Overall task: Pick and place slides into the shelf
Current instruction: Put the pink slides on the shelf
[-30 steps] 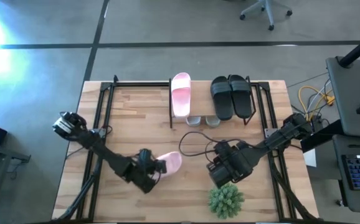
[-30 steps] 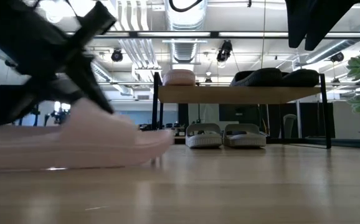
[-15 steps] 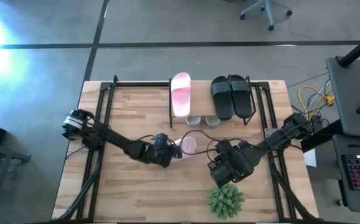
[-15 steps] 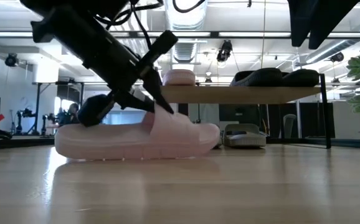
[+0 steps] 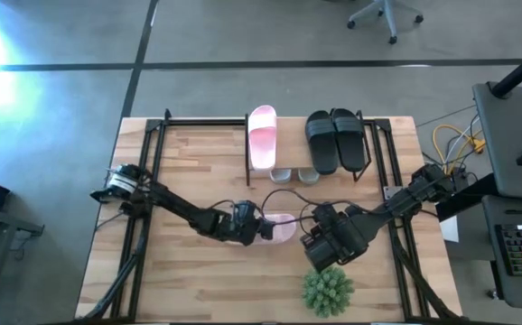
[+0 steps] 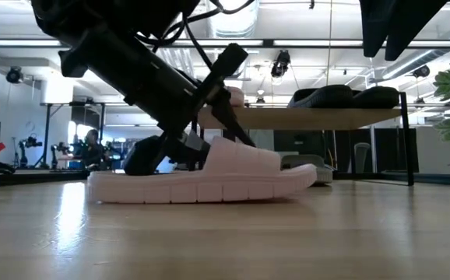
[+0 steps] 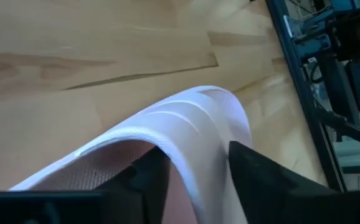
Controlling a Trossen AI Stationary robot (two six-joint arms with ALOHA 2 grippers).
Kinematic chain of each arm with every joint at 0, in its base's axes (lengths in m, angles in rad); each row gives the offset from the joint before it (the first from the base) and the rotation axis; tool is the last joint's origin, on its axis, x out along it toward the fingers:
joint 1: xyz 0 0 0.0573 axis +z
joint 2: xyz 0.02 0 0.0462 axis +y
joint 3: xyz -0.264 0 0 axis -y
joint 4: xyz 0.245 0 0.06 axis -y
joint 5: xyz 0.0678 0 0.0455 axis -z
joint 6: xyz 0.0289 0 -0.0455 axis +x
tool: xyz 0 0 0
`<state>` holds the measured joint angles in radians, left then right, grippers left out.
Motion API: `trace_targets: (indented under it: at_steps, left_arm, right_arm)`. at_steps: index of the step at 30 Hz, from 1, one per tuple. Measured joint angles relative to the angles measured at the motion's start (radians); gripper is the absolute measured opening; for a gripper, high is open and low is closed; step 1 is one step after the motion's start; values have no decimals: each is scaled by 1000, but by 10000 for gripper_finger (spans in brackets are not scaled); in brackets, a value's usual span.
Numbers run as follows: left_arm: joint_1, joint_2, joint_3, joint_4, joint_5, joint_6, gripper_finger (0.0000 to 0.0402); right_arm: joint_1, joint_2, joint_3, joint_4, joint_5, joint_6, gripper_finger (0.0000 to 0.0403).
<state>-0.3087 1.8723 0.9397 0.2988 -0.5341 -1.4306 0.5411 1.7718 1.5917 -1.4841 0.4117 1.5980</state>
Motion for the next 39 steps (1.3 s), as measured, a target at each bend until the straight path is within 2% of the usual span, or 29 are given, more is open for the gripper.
trace_targets:
  at_steps: [3,5,9,13,18,21,25,30,35,39]
  left_arm:
    - [5,-11,-9,-1,7,32,172]
    - [9,-28,-11,-7,31,110,183]
    - [11,-83,-10,-10,96,291,189]
    - [11,-146,-9,-109,115,340,189]
    - [5,-241,-9,-371,117,347,189]
    - [4,-296,-10,-557,100,405,189]
    - [4,-349,-18,-762,-18,440,189]
    - [50,-362,-97,-755,-11,521,174]
    - [92,-355,-153,-746,-2,461,143]
    - [98,-359,-162,-735,-35,454,122]
  right_arm:
    - [2,0,0,2,-11,15,180]
    - [2,0,0,3,-26,17,180]
    - [3,0,0,21,-45,-8,180]
    - [5,0,0,82,-45,-44,180]
    - [4,0,0,142,-45,-61,180]
    - [3,0,-1,154,-45,-61,180]
    - [3,0,-1,206,-45,-63,180]
    - [1,0,-1,287,-42,-65,180]
    - [0,0,-1,340,-18,-62,180]
    - [-1,0,-2,393,-20,-65,180]
